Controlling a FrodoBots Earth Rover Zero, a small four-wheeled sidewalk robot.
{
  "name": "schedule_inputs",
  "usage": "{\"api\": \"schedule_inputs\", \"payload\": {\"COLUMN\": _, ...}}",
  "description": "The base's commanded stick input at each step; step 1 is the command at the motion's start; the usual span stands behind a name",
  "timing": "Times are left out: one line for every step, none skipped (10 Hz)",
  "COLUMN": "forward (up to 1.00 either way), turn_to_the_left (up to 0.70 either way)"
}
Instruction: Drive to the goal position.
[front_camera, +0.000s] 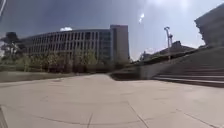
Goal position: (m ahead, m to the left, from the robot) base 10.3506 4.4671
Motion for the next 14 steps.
{"api": "schedule_inputs", "payload": {"forward": 1.00, "turn_to_the_left": 0.08}}
{"api": "schedule_inputs", "payload": {"forward": 1.00, "turn_to_the_left": 0.08}}
{"api": "schedule_inputs", "payload": {"forward": 1.00, "turn_to_the_left": -0.32}}
{"api": "schedule_inputs", "payload": {"forward": 1.00, "turn_to_the_left": -0.32}}
{"api": "schedule_inputs", "payload": {"forward": 1.00, "turn_to_the_left": -0.32}}
{"api": "schedule_inputs", "payload": {"forward": 1.00, "turn_to_the_left": -0.14}}
{"api": "schedule_inputs", "payload": {"forward": 1.00, "turn_to_the_left": 0.08}}
{"api": "schedule_inputs", "payload": {"forward": 1.00, "turn_to_the_left": 0.08}}
{"api": "schedule_inputs", "payload": {"forward": 1.00, "turn_to_the_left": 0.08}}
{"api": "schedule_inputs", "payload": {"forward": 1.00, "turn_to_the_left": 0.08}}
{"api": "schedule_inputs", "payload": {"forward": 1.00, "turn_to_the_left": 0.08}}
{"api": "schedule_inputs", "payload": {"forward": 1.00, "turn_to_the_left": 0.08}}
{"api": "schedule_inputs", "payload": {"forward": 1.00, "turn_to_the_left": 0.08}}
{"api": "schedule_inputs", "payload": {"forward": 1.00, "turn_to_the_left": 0.08}}
